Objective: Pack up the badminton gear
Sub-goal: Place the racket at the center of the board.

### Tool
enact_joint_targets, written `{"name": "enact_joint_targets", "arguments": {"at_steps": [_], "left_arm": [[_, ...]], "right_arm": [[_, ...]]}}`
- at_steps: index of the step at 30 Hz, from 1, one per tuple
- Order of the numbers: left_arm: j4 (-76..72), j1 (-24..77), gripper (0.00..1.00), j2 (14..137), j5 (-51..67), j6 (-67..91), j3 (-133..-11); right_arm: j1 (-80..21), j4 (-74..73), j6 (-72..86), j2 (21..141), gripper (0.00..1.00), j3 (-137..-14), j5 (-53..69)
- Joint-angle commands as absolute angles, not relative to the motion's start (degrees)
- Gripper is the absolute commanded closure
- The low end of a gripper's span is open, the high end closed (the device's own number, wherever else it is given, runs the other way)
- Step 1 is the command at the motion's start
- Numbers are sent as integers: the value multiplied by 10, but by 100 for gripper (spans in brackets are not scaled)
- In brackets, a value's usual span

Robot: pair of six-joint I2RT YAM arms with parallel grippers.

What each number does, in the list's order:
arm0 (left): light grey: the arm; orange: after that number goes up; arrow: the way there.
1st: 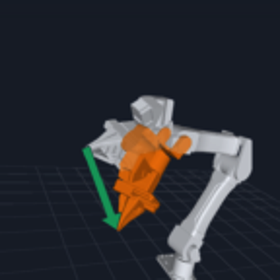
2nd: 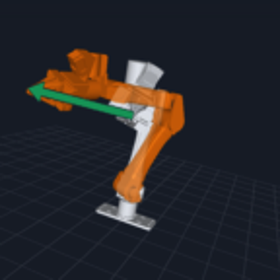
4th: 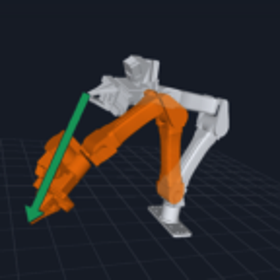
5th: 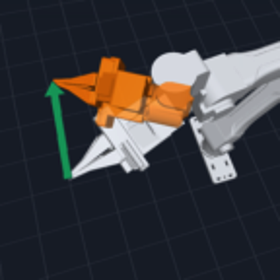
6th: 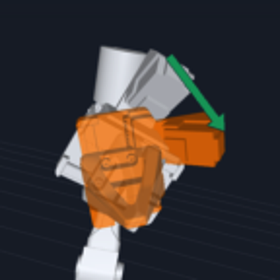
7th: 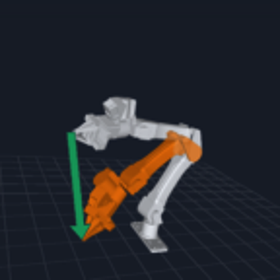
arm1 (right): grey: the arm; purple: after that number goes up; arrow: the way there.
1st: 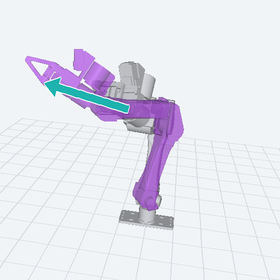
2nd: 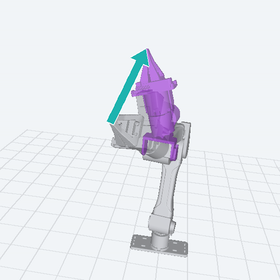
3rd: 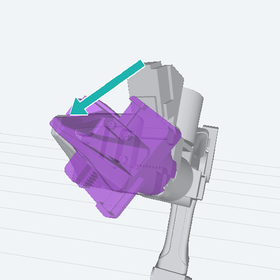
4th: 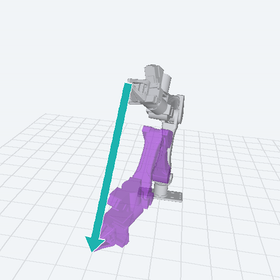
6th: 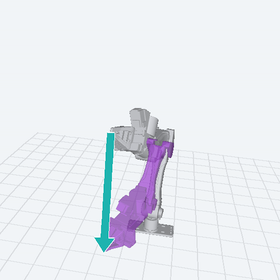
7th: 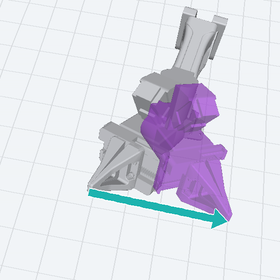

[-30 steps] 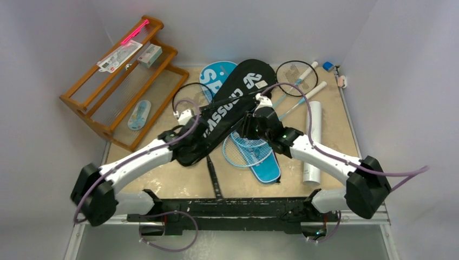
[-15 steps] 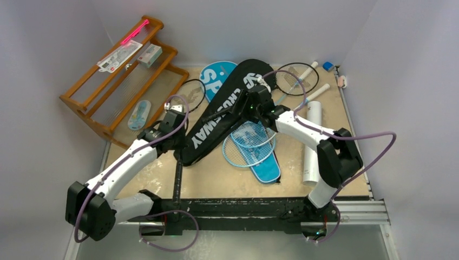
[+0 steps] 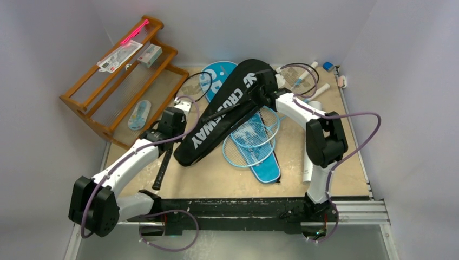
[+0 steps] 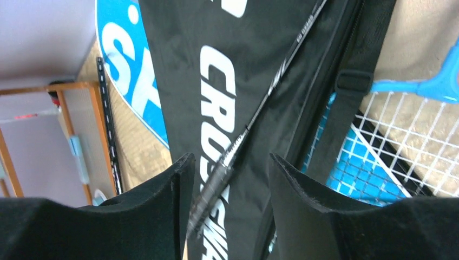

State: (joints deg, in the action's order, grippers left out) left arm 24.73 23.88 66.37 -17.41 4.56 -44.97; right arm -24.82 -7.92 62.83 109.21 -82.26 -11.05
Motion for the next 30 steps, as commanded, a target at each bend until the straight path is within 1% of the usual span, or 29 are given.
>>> {"name": "enact_joint_targets", "arguments": {"at_steps": [1,5,11,15,17,18,20,22,23,24,26,27,28,29,30], "left_arm": [[191,233,100,706,-212,-15,-443],[189,231,100,741,-229,-4,-443],[176,212,99,774,-218,-4,-443],[189,207,88,796,-221,12,-458],[188,207,82,790,-212,18,-458],[186,207,77,783,-205,19,-456],[179,207,64,764,-182,26,-455],[176,207,56,745,-157,39,-455],[173,207,54,735,-147,40,-453],[170,207,52,724,-139,40,-451],[167,207,49,712,-132,39,-450],[168,207,49,708,-127,39,-450],[170,207,49,705,-123,37,-451],[174,207,49,701,-119,33,-454],[179,207,50,699,-117,30,-458]], "right_arm": [[-243,-111,662,1134,46,-886,-142],[-243,-129,668,1177,46,-929,-142],[-240,-128,674,1224,47,-954,-149],[-236,-141,676,1260,49,-983,-154],[-236,-157,677,1275,53,-1000,-160],[-235,-162,678,1281,53,-1008,-164],[-234,-163,676,1293,56,-1018,-168],[-232,-161,672,1304,57,-1027,-167],[-231,-161,670,1310,59,-1033,-167],[-230,-161,665,1314,64,-1038,-167],[-227,-163,658,1318,80,-1046,-169],[-226,-164,655,1316,91,-1047,-171],[-226,-164,651,1310,97,-1045,-174],[-226,-162,647,1301,100,-1040,-179],[-226,-159,645,1290,100,-1031,-183]]}}
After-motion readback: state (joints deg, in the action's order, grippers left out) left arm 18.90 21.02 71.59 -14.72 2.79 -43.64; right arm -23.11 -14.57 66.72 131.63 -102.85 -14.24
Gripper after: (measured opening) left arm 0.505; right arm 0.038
